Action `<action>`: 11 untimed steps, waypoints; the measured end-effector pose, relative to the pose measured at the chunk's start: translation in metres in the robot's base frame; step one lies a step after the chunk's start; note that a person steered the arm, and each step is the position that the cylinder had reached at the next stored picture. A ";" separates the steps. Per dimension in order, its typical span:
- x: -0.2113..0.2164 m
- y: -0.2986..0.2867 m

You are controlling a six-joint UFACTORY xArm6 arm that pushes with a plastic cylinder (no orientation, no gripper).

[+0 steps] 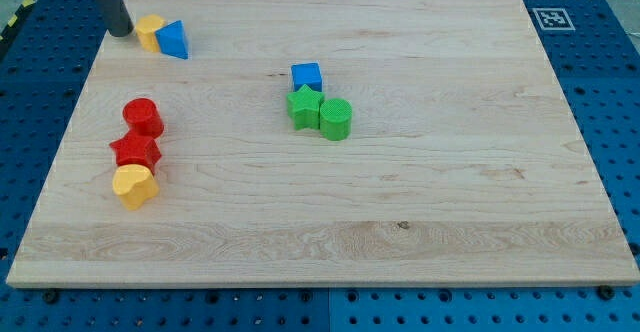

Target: Push the yellow hexagon along with blue triangle into the blue cube

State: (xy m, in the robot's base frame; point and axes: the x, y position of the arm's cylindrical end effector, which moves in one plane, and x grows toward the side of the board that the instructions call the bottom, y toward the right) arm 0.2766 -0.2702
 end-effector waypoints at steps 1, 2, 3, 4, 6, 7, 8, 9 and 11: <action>0.000 0.025; 0.005 0.046; 0.014 0.050; 0.021 0.050; 0.037 0.071; 0.051 0.092; 0.060 0.130; 0.060 0.182; 0.024 0.199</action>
